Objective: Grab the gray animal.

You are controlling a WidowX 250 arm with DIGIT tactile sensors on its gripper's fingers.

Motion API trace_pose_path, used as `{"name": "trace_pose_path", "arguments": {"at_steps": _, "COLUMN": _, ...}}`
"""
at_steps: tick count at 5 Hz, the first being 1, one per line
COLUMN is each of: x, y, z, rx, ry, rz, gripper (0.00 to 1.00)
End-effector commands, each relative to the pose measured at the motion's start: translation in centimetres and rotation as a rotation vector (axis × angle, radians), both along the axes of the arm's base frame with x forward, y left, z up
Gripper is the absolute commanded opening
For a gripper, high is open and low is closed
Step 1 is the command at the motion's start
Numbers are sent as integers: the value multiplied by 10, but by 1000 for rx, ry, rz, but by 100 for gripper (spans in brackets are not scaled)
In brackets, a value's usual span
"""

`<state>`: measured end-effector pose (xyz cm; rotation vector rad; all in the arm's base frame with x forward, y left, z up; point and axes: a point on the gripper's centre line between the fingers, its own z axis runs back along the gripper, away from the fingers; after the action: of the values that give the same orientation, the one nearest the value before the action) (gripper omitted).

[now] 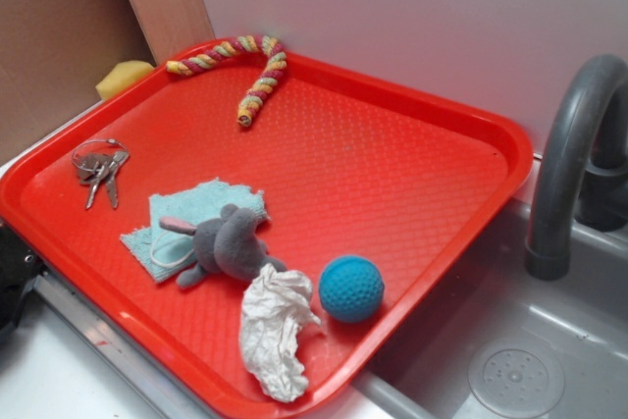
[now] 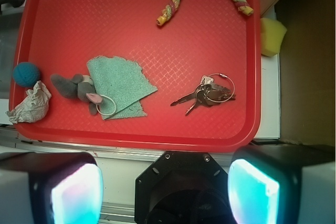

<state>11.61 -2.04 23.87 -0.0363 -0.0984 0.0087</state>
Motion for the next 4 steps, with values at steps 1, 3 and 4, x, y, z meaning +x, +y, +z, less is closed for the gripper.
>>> {"name": "trace_pose_path", "arguments": {"at_steps": 1, "x": 0, "y": 0, "z": 0, "rx": 0, "ry": 0, "rz": 0, "gripper": 100}}
{"name": "trace_pose_path", "arguments": {"at_steps": 3, "x": 13, "y": 6, "z": -4, "rx": 14, "ry": -17, "rz": -51, "gripper": 100}}
{"name": "trace_pose_path", "arguments": {"at_steps": 4, "x": 58, "y": -2, "z": -23, "rx": 119, "ry": -90, "rz": -297, "gripper": 100}}
